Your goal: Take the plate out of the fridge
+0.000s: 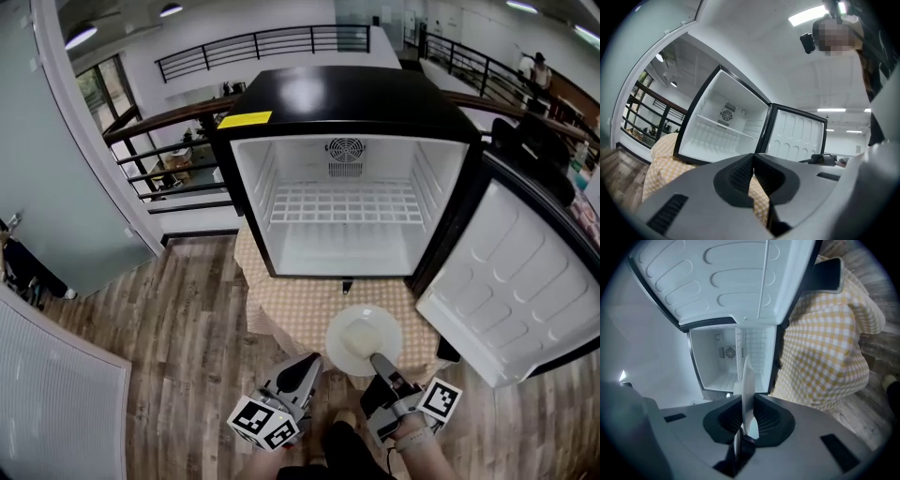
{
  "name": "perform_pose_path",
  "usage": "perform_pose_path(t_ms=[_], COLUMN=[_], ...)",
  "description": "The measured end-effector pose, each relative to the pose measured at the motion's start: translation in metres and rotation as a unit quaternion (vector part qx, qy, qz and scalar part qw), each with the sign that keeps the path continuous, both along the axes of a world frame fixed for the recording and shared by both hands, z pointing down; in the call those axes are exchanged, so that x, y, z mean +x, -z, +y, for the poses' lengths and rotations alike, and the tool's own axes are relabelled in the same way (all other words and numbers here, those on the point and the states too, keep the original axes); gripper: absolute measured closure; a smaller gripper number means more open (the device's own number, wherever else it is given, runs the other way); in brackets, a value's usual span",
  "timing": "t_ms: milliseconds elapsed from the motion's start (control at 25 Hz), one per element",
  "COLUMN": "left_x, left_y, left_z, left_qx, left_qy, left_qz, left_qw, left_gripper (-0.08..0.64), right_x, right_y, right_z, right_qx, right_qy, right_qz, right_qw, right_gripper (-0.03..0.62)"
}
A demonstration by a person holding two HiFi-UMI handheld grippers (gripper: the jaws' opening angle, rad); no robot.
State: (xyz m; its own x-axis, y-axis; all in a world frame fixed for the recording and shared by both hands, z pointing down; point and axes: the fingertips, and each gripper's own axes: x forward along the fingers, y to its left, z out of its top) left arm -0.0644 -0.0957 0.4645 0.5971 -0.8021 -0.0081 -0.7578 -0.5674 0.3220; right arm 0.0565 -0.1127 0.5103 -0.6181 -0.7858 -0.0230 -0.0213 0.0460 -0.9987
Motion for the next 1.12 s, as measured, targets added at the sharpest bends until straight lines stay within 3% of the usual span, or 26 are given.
perform_pose_path(t_ms=[840,1120], left_x=[-0.012,-0.008], left_y=[-0.001,0.002], left_z=[0.152,0.178], left_qx=[0.01,0.008], left_qy=[-0.014,-0.026], left_qz=[0.013,0.016], left_qw=[0.9998,0.9995], left_gripper=[0.551,0.551], right_x=[-0.012,-0.008], right_y=[-0.001,-0.004], right_z=[0.165,0.199], right_qx=[-0.005,-0.012], right_qy=[-0.022,-0.036], right_qz=[-0.002,-0.007], right_qw=[1.0,0.999], right_gripper=[0.534,0.534])
